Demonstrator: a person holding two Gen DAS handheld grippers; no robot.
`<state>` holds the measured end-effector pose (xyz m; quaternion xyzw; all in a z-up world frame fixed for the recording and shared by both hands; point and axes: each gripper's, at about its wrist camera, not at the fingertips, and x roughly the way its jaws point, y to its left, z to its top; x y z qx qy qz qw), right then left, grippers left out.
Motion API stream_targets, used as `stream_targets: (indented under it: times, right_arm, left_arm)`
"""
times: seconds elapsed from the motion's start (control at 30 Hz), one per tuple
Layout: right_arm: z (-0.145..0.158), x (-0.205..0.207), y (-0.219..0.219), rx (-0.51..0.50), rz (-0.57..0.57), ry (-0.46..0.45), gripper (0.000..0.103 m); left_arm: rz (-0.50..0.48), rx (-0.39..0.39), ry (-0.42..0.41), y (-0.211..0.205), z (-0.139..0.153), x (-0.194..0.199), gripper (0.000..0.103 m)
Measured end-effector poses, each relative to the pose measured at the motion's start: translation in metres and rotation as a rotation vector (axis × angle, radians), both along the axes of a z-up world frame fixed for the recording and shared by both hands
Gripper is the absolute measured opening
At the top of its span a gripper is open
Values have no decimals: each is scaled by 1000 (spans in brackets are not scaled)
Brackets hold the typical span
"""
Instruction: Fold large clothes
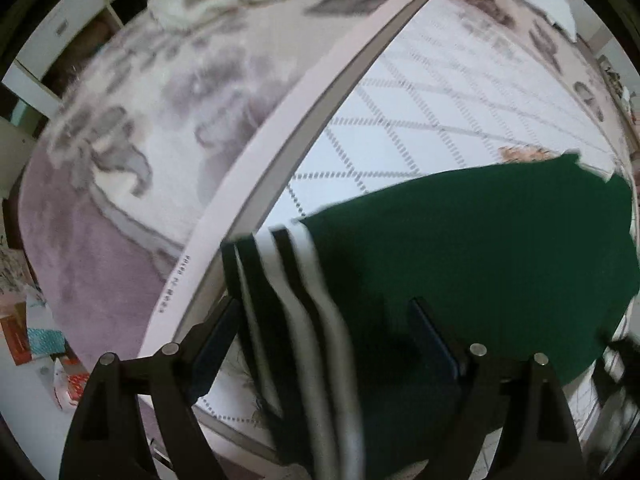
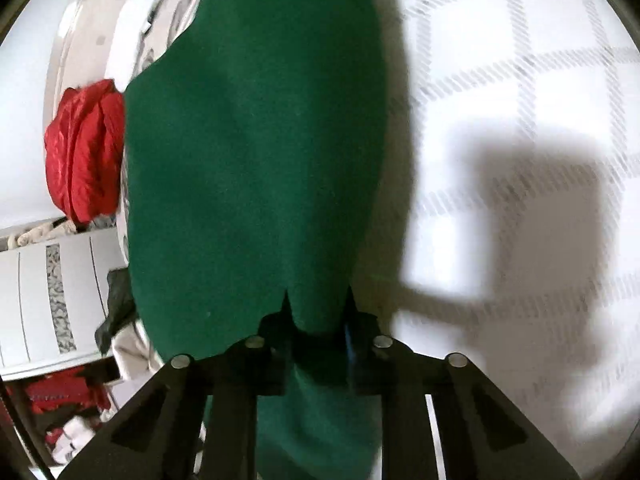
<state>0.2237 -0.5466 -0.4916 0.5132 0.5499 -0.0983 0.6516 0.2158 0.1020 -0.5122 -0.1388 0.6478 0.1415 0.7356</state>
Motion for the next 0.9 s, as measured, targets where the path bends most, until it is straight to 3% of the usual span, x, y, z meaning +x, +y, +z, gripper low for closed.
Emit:
stream_targets:
  times: [0.13,0.27,0.3,0.37,0.5,0.6,0.63,0.73,0.77,0.83,0.9]
  right_arm:
    - [13,-62,36,43,103,125,17]
    - [2,-105,65,167,285,356,27]
    - [5,-109,66,165,331,412,27]
    - [23,-110,61,114,395,437,28]
    - [87,-64,39,-45,476,273,38]
    - [100,-9,24,-126,496,158,38]
    - [97,13,15,-167,490,133,38]
    - [70,70,7,-397,518,106,37]
    - [53,89,-1,-419,542,127,36]
    - [2,99,-6,-381,561,277,36]
    - [-3,103,-7,-358,555,303,36]
  left_arm:
    - [-71,34,-50,-34,25,-5,93]
    - [-146,22,-51,-76,14,1,93]
    - [-154,13,-54,-87,13,3,93]
    - [-174,-4,-64,-107,3,10,93]
    - [-208,6,-55,-146,-19,34,93]
    - [-204,40,-23,-157,-45,53,97]
    - [-200,65,10,-156,-60,61,103]
    - [-151,48,44,-140,-82,74,103]
    - [-134,30,46,-134,-84,76,103]
    - [-115,18,43,-123,-83,78,103]
    - [-120,35,55,-117,-80,77,103]
